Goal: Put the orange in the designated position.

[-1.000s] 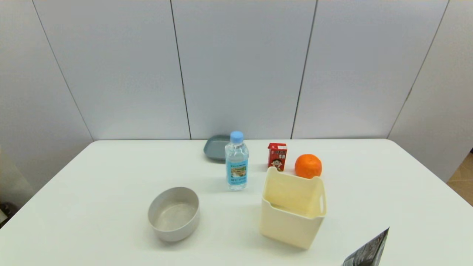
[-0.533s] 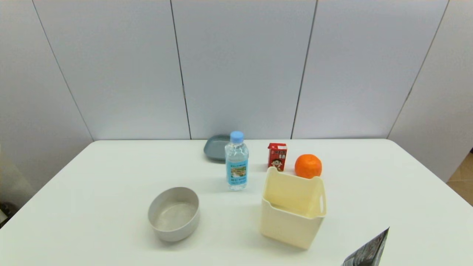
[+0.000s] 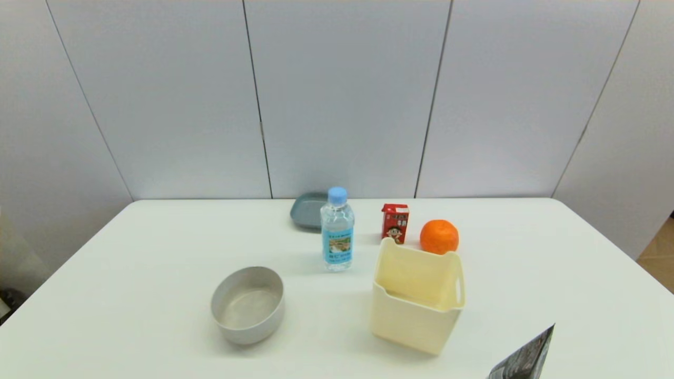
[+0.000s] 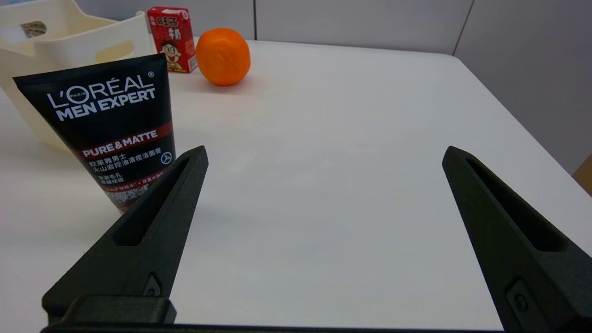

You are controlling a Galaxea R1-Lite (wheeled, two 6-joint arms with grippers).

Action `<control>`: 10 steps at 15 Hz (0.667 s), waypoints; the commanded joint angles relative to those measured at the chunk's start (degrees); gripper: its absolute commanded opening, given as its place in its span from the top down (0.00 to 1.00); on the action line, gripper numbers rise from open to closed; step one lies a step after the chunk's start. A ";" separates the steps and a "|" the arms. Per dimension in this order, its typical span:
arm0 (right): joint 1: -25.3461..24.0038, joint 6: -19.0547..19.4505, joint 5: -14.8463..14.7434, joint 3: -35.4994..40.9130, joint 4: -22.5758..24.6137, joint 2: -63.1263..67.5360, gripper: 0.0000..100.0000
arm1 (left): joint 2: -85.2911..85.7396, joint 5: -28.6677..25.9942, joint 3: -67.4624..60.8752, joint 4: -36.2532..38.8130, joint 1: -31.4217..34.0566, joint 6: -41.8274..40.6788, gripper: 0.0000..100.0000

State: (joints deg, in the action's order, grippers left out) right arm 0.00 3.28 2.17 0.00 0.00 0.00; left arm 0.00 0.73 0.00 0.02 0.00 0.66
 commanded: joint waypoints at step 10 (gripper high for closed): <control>0.00 0.06 0.03 0.09 0.00 0.00 0.00 | -12.22 -0.38 5.36 9.73 -0.18 -3.38 0.00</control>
State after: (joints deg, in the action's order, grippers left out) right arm 0.00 3.28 2.17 0.00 0.00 0.00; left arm -3.02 0.93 2.04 3.41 0.02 -1.95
